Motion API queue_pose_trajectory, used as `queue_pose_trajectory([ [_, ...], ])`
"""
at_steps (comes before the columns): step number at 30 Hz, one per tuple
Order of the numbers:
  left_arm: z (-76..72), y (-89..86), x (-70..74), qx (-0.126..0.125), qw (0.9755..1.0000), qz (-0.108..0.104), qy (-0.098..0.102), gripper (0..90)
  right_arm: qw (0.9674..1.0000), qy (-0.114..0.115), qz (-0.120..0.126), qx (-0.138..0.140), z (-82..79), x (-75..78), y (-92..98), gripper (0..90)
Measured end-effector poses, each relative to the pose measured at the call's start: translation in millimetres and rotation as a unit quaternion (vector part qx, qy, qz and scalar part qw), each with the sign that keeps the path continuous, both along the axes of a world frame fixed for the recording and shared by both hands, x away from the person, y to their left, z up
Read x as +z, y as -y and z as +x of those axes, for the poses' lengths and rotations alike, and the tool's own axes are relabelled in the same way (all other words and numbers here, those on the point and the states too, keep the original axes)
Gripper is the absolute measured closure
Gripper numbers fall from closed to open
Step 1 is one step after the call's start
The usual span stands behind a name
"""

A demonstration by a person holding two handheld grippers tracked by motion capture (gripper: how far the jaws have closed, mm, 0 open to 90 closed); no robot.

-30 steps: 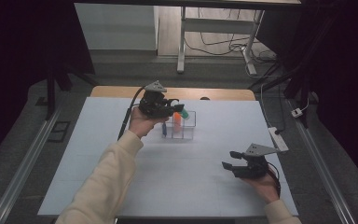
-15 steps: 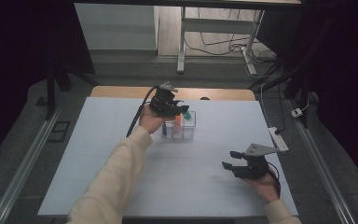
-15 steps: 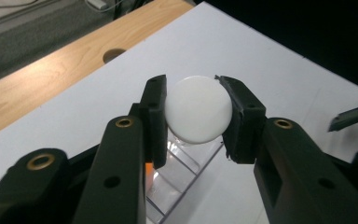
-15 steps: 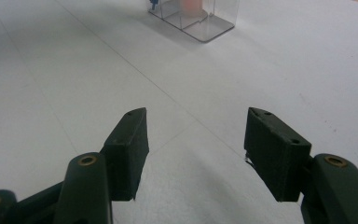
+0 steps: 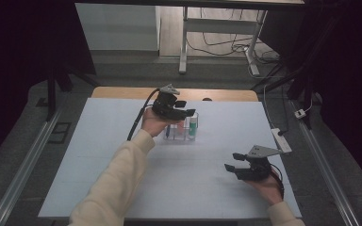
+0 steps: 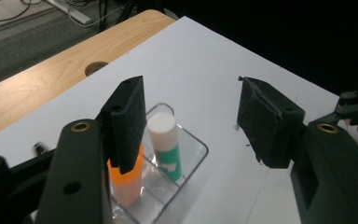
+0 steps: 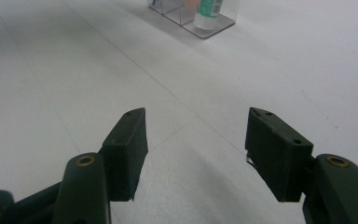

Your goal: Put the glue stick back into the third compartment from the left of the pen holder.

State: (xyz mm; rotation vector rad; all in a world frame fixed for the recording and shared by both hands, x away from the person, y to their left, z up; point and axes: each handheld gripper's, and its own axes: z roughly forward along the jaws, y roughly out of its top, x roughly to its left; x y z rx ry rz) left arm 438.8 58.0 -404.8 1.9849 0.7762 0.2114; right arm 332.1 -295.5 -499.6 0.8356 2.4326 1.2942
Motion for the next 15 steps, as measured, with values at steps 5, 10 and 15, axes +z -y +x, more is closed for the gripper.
queue_pose_trajectory([
  [5, -15.7, -9.8, -3.6, -0.005, 1.0, -0.008, 0.003, 41.4, 1.0, -0.002, -0.003, -0.001, 0.2, -0.5, 0.3, 38.5],
  [10, -32.2, -16.9, -7.9, -0.011, 0.9999, -0.005, 0.012, 41.5, 1.0, -0.003, -0.001, -0.002, 0.5, -0.7, 1.1, 38.4],
  [15, -47.9, -23.6, -13.7, -0.006, 0.9995, 0.015, 0.026, 39.5, 1.0, -0.004, -0.001, 0.0, 0.3, -0.9, 0.7, 38.2],
])
